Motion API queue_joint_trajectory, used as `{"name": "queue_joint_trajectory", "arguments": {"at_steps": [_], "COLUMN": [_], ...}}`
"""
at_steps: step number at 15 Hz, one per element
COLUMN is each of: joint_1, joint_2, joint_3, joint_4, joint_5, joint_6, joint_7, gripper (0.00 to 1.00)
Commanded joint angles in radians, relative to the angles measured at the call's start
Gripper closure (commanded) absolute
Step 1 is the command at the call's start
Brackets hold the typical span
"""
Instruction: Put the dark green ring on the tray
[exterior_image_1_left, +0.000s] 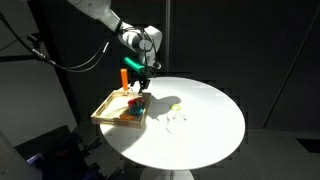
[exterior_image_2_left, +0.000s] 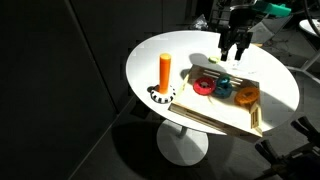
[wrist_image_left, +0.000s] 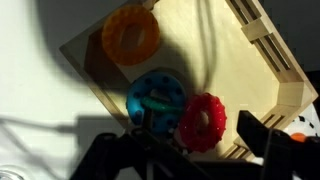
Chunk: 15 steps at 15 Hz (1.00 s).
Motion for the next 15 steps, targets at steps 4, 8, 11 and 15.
{"name": "queue_joint_trajectory", "arguments": {"at_steps": [4, 8, 11, 15], "joint_1": [0.013, 0.021, 0.022, 0.01], "joint_2": [-0.069, -0.093, -0.108, -0.076], "joint_3": [-0.008, -0.012, -0.017, -0.012], "joint_4": [-0.035, -0.037, -0.051, -0.021], "joint_5": [-0.056, -0.096, -0.119, -0.101], "joint_6": [0.014, 0.071, 0.144, 0.15], "joint_7": [-0.011, 0.009, 0.025, 0.001], "gripper": [0.0, 0.0, 0.0, 0.0]}}
